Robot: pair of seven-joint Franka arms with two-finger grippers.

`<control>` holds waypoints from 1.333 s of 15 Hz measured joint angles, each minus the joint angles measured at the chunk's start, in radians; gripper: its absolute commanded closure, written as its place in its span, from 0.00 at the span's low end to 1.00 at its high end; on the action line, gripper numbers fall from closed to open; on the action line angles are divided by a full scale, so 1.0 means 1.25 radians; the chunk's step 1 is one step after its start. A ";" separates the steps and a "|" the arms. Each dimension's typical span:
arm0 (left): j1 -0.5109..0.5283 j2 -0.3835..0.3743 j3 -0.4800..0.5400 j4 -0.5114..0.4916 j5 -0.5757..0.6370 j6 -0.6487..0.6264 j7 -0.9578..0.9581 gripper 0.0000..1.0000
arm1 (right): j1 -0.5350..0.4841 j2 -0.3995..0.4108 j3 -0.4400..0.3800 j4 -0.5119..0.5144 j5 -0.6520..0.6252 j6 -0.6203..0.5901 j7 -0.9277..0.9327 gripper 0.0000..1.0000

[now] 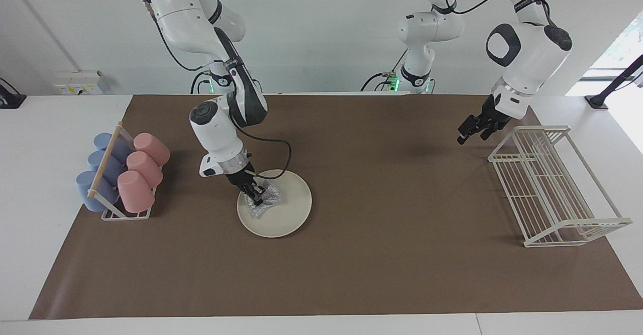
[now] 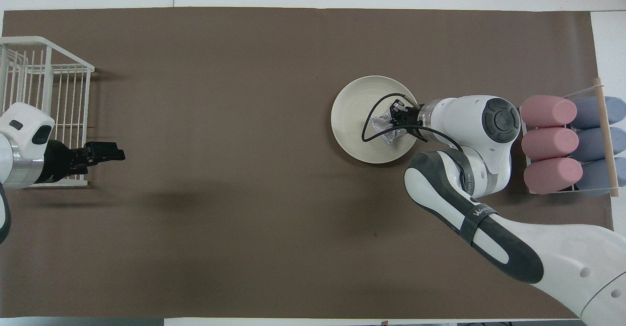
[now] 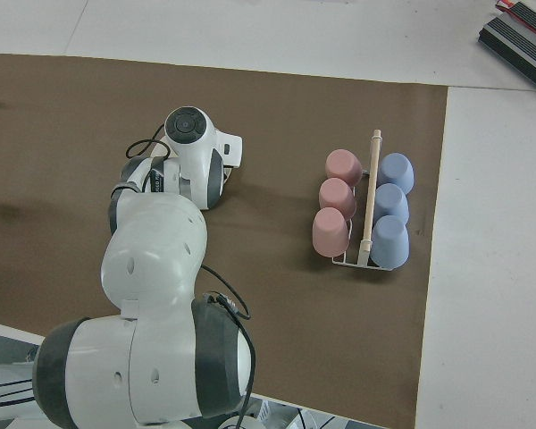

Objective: Wipe plate with sponge
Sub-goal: 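Rub the sponge around the cream plate surface with the right gripper, then bring the sponge back toward the left gripper with the right gripper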

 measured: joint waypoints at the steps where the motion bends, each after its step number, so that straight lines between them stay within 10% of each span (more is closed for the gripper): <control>1: -0.004 0.000 0.000 0.000 -0.001 0.000 -0.001 0.00 | 0.001 0.000 0.000 0.000 0.000 0.000 0.000 1.00; 14: -0.077 0.000 -0.007 -0.001 -0.274 -0.018 -0.012 0.00 | 0.109 0.001 -0.003 0.011 0.000 -0.014 0.197 1.00; 20: -0.077 0.000 -0.005 -0.001 -0.275 -0.018 -0.015 0.00 | 0.109 -0.039 -0.003 0.151 0.000 -0.276 0.245 1.00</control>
